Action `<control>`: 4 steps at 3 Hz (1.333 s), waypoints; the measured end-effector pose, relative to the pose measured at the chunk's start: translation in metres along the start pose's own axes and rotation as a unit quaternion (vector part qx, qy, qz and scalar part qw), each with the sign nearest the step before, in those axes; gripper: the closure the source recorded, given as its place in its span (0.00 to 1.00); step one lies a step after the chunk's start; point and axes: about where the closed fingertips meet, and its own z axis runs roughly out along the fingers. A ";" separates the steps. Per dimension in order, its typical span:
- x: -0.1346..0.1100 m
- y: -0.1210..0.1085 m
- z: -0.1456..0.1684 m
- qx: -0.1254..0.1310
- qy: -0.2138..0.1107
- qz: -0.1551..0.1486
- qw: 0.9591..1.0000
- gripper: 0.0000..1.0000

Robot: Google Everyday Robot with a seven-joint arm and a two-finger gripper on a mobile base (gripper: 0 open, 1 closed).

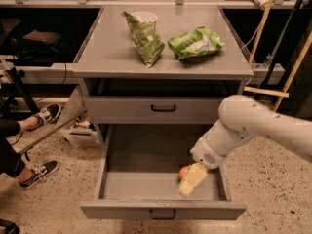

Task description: Pick orange from middle drawer and place on counter

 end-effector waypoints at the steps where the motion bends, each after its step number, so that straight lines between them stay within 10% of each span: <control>1: 0.006 -0.045 0.062 0.014 -0.035 0.074 0.997 0.00; 2: 0.009 -0.095 0.061 0.084 -0.084 0.119 0.986 0.00; 4: 0.000 -0.107 0.058 0.105 -0.101 0.118 0.982 0.00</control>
Offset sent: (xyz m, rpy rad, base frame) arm 0.1373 -0.0493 -0.0866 0.0743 -0.2531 -0.5523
